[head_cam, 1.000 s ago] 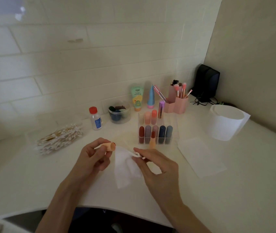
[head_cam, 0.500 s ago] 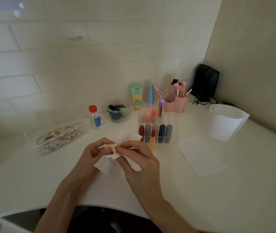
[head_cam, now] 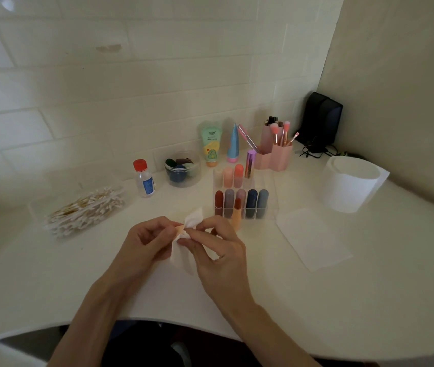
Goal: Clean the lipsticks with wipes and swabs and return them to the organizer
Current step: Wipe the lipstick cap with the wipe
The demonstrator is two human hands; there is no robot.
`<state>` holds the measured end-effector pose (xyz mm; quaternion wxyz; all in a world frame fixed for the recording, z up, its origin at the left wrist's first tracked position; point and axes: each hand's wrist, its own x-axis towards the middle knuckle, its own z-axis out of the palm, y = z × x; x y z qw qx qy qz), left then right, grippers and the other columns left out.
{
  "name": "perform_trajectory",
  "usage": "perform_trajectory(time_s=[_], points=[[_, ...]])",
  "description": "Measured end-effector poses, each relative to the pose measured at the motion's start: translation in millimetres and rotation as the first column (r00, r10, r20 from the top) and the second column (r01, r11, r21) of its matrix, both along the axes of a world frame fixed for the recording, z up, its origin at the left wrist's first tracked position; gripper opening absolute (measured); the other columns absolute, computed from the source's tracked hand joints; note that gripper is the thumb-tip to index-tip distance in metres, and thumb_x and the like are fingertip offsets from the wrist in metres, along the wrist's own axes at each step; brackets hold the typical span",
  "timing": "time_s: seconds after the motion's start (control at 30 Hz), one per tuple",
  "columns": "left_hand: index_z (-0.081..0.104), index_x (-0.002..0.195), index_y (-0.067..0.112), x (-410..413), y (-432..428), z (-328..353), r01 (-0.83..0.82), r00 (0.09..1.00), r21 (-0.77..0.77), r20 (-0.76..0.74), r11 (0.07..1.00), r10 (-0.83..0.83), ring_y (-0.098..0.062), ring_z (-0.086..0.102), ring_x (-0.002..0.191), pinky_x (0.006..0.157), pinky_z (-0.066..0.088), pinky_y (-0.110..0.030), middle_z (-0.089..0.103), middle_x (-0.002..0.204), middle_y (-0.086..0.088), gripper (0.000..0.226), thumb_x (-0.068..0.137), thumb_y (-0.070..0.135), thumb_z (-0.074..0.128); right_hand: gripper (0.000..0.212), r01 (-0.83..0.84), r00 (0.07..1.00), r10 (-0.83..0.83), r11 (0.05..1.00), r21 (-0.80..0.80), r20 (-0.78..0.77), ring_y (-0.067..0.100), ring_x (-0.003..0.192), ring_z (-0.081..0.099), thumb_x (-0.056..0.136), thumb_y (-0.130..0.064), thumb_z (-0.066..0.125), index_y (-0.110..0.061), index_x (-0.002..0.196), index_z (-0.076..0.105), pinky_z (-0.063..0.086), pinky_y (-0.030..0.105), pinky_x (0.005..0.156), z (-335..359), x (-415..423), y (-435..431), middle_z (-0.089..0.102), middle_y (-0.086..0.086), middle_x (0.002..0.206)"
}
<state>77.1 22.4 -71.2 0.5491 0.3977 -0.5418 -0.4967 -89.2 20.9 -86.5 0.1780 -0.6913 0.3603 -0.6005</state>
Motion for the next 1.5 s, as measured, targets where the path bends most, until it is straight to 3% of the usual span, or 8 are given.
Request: perform_trajectory(time_s=[0.23,0.43,0.63,0.73,0.9,1.13,1.3,1.5], points=[[0.078,0.1,0.015,0,-2,-2,-0.097,0.987,-0.024,0.128,0.995,0.099,-0.016,0.069,0.079,0.068,0.055,-0.02,0.076,0.091,-0.009,0.019,0.085,0.019,0.066,0.015,-0.115,0.989,0.096,0.977,0.177,0.116,0.004,0.085,0.062,0.086,-0.01,0.078,-0.011,0.1,0.08,0.051,0.018,0.079,1,-1,-2,0.065,-0.013,0.093],[0.069,0.097,0.002,-5,-2,2,0.0,0.996,0.029,0.084,1.0,-0.002,-0.02,0.038,0.051,0.051,0.025,-0.027,0.053,0.07,-0.025,0.064,0.092,0.064,0.057,0.018,-0.012,0.995,0.003,0.996,0.09,0.101,0.003,0.09,0.062,0.085,-0.006,0.08,-0.006,0.103,0.079,0.049,0.013,0.081,2,-3,0,0.064,-0.01,0.096],[0.074,0.1,0.005,-7,1,2,-0.048,0.993,-0.033,0.108,0.998,0.051,-0.009,0.054,0.058,0.053,0.039,-0.015,0.072,0.075,-0.003,0.02,0.088,0.017,0.063,0.014,-0.066,0.993,0.044,0.978,0.2,0.112,-0.001,0.082,0.059,0.087,-0.011,0.077,-0.01,0.1,0.08,0.045,0.011,0.075,0,-5,0,0.067,-0.011,0.092],[0.076,0.097,0.019,-8,2,3,-0.065,0.992,-0.027,0.103,0.998,0.067,-0.013,0.064,0.07,0.057,0.045,-0.017,0.077,0.094,-0.009,0.015,0.086,0.017,0.066,0.016,-0.071,0.992,0.047,0.973,0.219,0.114,0.001,0.082,0.058,0.087,-0.017,0.077,-0.01,0.101,0.08,0.044,0.013,0.073,2,-5,-2,0.067,-0.013,0.093],[0.075,0.101,0.012,-5,0,3,-0.04,0.993,0.005,0.115,0.999,0.039,-0.016,0.035,0.05,0.048,0.031,-0.019,0.047,0.067,-0.027,0.049,0.094,0.057,0.059,0.014,-0.05,0.994,0.035,0.989,0.139,0.104,0.0,0.086,0.061,0.086,-0.007,0.078,-0.008,0.101,0.08,0.048,0.014,0.078,2,-5,0,0.068,-0.007,0.094],[0.076,0.098,0.009,-9,2,4,-0.112,0.983,-0.058,0.138,0.992,0.119,-0.012,0.063,0.068,0.059,0.046,-0.016,0.075,0.083,-0.007,0.019,0.087,0.021,0.065,0.014,-0.11,0.988,0.079,0.963,0.246,0.131,0.002,0.081,0.06,0.087,-0.008,0.078,-0.007,0.101,0.08,0.045,0.012,0.075,1,-6,-2,0.069,-0.006,0.093],[0.072,0.097,0.013,-9,2,6,-0.084,0.99,0.031,0.119,0.996,0.08,-0.023,0.046,0.054,0.052,0.035,-0.026,0.068,0.071,-0.006,0.04,0.093,0.052,0.064,0.016,-0.078,0.988,0.055,0.983,0.166,0.142,-0.001,0.083,0.06,0.086,-0.004,0.077,-0.006,0.102,0.08,0.045,0.01,0.076,2,-7,0,0.068,-0.006,0.093],[0.069,0.09,0.004,-12,2,5,-0.081,0.985,-0.036,0.149,0.996,0.086,-0.011,0.057,0.053,0.053,0.041,-0.015,0.07,0.067,0.001,0.014,0.097,0.009,0.059,0.014,-0.094,0.989,0.07,0.977,0.19,0.128,0.002,0.082,0.061,0.087,-0.006,0.077,-0.008,0.1,0.08,0.045,0.012,0.075,-1,-8,1,0.069,-0.004,0.093]])
